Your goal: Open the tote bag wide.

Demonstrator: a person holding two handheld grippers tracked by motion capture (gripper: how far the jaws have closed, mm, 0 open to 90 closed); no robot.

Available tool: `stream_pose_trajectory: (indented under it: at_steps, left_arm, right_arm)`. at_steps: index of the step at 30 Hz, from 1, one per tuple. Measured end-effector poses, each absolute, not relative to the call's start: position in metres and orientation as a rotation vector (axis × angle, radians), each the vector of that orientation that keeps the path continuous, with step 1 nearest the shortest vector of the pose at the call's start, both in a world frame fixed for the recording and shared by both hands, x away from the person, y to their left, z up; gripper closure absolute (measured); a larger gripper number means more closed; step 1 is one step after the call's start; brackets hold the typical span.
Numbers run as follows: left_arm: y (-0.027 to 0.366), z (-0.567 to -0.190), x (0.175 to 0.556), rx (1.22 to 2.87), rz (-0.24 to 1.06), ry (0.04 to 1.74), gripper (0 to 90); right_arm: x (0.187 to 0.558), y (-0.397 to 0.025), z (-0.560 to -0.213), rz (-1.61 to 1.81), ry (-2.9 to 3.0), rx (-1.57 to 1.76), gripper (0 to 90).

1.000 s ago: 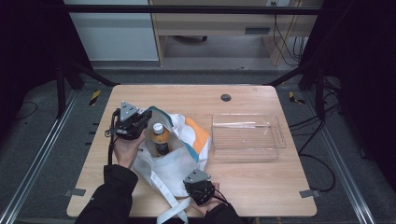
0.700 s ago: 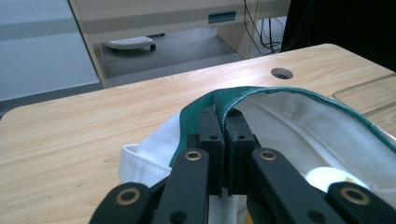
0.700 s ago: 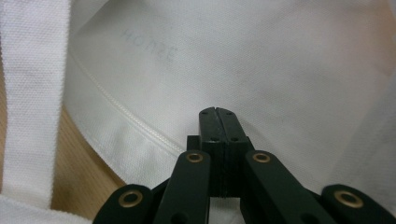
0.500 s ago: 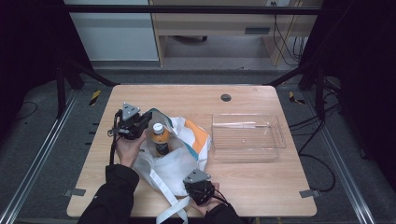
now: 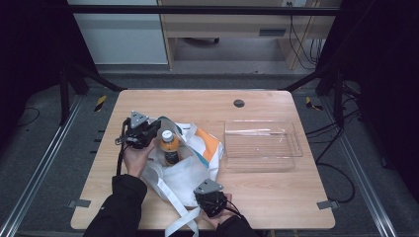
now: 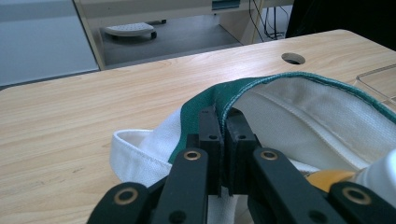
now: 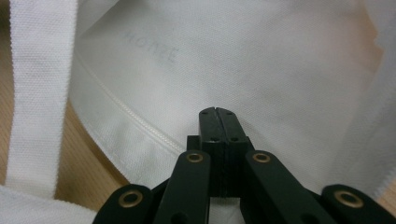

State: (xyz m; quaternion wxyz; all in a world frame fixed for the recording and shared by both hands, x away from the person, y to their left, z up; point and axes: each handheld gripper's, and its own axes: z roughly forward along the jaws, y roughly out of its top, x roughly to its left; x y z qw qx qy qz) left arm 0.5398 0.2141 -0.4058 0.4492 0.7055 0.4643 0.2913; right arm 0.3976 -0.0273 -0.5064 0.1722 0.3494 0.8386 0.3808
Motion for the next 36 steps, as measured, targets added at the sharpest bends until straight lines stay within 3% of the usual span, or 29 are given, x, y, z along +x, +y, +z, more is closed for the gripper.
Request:
stream_pose_trajectory:
  at_steps: [6,11,21,31,36]
  left_arm:
    - [0.218,-0.403,0.536,1.761,0.718,1.122,77.7]
    - [0.228,-0.400,0.526,1.783,0.735,1.077,68.1]
    - [0.252,-0.394,0.500,1.805,0.728,1.034,55.0]
    - [0.268,-0.413,0.473,1.890,0.741,1.059,50.1]
    - [0.281,-0.425,0.468,1.883,0.731,1.106,55.1]
  right_arm:
    - [0.397,-0.027,-0.507,1.080,2.372,0.997,90.0]
    - [0.396,-0.027,-0.503,1.082,2.364,1.004,83.8]
    - [0.396,-0.039,-0.469,1.220,2.240,0.969,78.3]
    - [0.406,-0.042,-0.430,1.347,2.119,0.935,73.0]
    - [0.417,-0.037,-0.419,1.341,2.087,0.921,69.7]
